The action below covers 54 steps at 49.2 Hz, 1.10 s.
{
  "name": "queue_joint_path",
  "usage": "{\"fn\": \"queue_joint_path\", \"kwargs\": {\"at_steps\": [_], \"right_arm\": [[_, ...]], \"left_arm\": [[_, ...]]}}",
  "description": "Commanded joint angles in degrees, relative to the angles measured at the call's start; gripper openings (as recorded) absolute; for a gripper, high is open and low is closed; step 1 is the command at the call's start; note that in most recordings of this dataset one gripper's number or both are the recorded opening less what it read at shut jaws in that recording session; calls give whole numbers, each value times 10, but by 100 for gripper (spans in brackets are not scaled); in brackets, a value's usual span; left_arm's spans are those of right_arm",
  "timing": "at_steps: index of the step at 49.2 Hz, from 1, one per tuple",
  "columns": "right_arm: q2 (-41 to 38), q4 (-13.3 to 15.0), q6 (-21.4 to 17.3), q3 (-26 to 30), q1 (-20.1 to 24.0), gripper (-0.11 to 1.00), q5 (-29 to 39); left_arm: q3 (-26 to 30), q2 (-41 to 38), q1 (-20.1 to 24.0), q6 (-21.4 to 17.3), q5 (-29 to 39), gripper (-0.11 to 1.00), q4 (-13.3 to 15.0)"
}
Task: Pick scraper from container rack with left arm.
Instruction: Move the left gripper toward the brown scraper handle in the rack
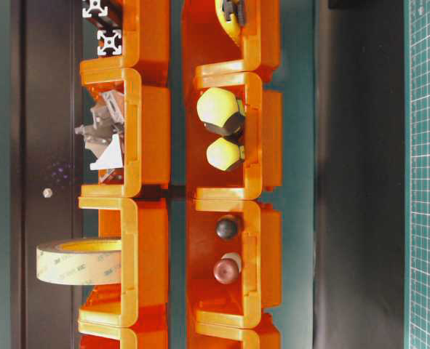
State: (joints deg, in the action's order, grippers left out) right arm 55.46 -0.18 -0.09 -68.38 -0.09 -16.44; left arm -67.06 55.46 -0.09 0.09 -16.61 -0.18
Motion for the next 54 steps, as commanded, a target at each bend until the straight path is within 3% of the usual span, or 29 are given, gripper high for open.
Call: {"fn": "queue_joint_path", "kwargs": {"at_steps": [1, 5, 20, 29, 38, 42, 44, 54], "right_arm": [[-6, 0, -2, 18, -4, 2, -6], [-6, -1, -2, 16, -7, 2, -5], [1, -1, -9, 18, -8, -1, -4], [4, -11, -10, 18, -8, -1, -2], [8, -22, -10, 18, -7, -1, 5], [11, -25, -11, 18, -7, -1, 11], [11, -26, -11, 18, -7, -1, 15], [15, -28, -32, 18, -8, -1, 34]], "left_arm": [[33, -14, 6, 4, 33, 6, -25], [76, -17, 4, -3, 105, 0, -25], [280, -53, -62, -54, 490, 0, -31], [364, -113, -84, -62, 640, 0, -44], [395, -178, -128, -53, 759, 0, -81], [403, -203, -160, -30, 787, 0, -130], [409, -215, -179, -4, 802, 0, -171], [413, -267, -329, 219, 954, 0, -465]]}}
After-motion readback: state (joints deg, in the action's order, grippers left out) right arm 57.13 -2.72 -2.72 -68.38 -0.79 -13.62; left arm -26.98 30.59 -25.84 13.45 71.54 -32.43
